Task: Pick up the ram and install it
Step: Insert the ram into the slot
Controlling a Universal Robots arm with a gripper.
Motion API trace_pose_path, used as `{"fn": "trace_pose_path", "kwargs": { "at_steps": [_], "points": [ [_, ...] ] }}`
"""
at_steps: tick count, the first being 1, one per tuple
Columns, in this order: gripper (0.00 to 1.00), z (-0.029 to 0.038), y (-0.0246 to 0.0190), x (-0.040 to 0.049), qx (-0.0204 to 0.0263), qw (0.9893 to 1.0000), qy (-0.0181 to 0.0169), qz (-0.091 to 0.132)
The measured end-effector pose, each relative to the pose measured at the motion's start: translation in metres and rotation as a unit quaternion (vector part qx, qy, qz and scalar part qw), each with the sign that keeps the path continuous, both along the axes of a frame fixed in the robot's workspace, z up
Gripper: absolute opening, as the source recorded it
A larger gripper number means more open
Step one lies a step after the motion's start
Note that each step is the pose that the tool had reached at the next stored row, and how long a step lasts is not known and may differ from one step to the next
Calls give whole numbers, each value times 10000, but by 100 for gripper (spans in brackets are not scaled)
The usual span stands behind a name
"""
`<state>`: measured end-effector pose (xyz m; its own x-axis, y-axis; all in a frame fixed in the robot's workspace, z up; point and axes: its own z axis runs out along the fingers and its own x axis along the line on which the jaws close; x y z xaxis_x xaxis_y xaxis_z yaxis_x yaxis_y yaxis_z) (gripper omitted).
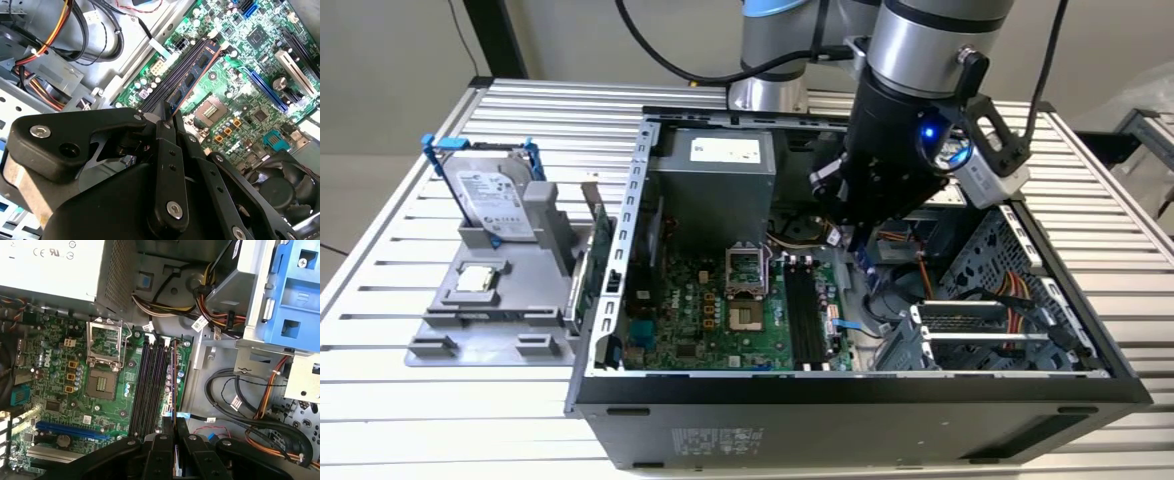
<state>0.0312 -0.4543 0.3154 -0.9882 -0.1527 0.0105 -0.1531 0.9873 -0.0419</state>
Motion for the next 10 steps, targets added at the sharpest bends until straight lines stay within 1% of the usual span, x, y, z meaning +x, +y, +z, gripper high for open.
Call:
{"fn": "trace_pose_path", "kwargs": {
  "at_steps": [10],
  "points": [
    [0, -25, 0, 0, -36, 10000, 0, 0]
  ]
}}
